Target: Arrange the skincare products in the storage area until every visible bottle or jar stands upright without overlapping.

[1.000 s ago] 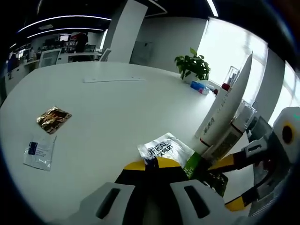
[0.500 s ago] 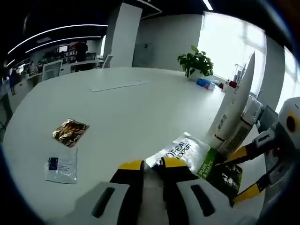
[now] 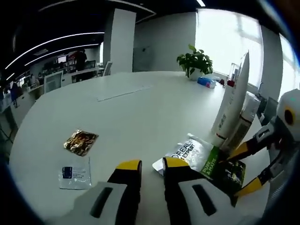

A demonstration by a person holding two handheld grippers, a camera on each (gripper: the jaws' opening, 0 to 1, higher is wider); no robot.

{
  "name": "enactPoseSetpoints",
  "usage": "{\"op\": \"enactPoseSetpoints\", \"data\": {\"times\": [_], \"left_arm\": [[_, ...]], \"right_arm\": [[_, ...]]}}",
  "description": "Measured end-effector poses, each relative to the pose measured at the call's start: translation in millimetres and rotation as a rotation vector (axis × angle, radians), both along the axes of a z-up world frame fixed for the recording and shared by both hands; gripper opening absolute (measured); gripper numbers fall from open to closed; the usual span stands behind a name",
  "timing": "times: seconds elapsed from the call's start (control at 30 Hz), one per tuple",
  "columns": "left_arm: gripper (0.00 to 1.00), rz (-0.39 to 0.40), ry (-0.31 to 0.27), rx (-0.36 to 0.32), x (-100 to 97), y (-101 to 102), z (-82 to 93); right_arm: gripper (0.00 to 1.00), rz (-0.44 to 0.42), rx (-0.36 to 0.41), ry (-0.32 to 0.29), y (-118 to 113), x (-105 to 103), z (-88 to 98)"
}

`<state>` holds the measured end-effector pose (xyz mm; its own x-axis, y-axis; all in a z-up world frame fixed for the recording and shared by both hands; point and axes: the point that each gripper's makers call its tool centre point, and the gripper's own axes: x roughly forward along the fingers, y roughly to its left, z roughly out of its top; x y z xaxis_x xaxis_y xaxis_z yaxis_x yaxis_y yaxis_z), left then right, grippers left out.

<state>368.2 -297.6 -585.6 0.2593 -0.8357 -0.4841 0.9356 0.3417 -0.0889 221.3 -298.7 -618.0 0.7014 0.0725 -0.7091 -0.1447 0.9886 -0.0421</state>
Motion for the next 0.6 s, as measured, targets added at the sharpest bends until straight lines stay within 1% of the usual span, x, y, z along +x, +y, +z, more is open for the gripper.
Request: {"op": "enactPoseSetpoints", "data": {"times": [0.03,0.1,0.23,0.3,0.37,0.47,0.6], "left_arm": [[0.13,0.006,0.013,-0.006,0.0,2.0,1.4],[0.14,0.011,0.019,-0.014,1.5,7.3,4.2],[0.16,0.017,0.036,-0.025,-6.2,17.5,11.6],[0.18,0.018,0.053,-0.042,-13.9,21.0,16.4],[0.22,0.013,0.068,-0.042,-23.7,24.6,20.2],[0.23,0.006,0.083,-0.044,-33.7,30.5,24.2],[0.29,-0.006,0.094,-0.056,-45.6,39.9,33.2]], "right_arm": [[0.45,0.002,-0.001,0.001,0.2,-0.1,-0.1],[0.47,0.007,0.002,0.007,0.7,-0.9,-0.1],[0.48,0.017,0.000,0.011,1.1,-1.0,-0.3],[0.50,0.021,-0.004,0.017,1.0,-1.7,-0.1],[0.52,0.026,-0.005,0.022,1.0,-2.2,0.1],[0.52,0.053,-0.024,0.008,3.7,-0.2,4.9],[0.55,0.083,-0.029,-0.030,11.5,4.9,16.7]]}}
